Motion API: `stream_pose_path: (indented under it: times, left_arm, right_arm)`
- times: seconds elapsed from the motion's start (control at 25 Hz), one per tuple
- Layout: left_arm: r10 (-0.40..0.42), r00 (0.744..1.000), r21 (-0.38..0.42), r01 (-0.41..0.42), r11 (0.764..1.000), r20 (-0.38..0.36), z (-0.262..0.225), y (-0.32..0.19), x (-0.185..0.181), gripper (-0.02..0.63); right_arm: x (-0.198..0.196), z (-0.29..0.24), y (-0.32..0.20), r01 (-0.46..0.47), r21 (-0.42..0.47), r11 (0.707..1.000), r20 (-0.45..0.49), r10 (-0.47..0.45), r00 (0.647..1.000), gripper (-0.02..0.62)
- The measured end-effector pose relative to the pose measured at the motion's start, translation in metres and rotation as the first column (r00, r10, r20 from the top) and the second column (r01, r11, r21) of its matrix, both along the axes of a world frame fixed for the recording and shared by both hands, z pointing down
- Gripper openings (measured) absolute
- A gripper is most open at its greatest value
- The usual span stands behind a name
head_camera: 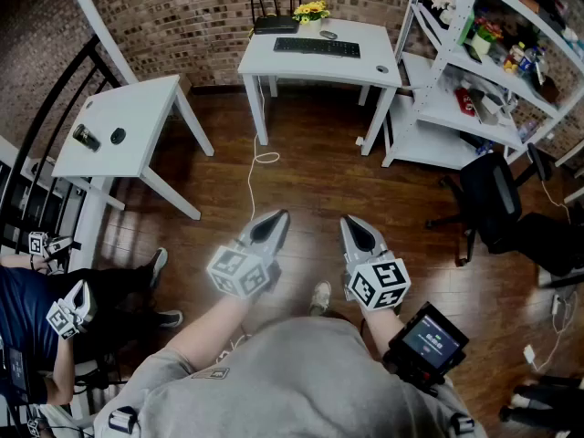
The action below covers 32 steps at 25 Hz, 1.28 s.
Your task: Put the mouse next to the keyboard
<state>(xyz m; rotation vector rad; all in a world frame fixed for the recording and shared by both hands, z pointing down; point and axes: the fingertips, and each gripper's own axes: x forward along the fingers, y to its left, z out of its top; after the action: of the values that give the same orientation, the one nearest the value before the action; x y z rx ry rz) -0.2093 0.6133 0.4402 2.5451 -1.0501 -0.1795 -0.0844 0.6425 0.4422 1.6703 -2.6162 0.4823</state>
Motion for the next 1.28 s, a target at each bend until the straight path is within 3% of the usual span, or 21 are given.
stream_pose_path:
  times: [0.56, 0.96, 1.28]
  left_arm:
    - [-0.035, 0.999, -0.023, 0.035, 0.999, 0.012, 0.004, -0.110, 0.071, 0.000]
    - [-0.004, 1.000, -0.059, 0.003, 0.998, -0.016, 0.018, -0.218, 0.070, 0.000]
    - [0.053, 0.998, -0.038, -0.054, 0.998, -0.034, 0.004, -0.327, 0.051, 0.000]
  right_arm:
    - [0.076, 0.013, -0.117, 0.031, -0.034, 0.999, 0.004, -0.031, 1.000, 0.006]
    - [0.077, 0.024, -0.218, 0.007, -0.090, 0.996, -0.024, -0.009, 1.000, 0.006]
    - [0.057, 0.003, -0.323, -0.044, -0.071, 0.997, -0.028, 0.042, 0.999, 0.006]
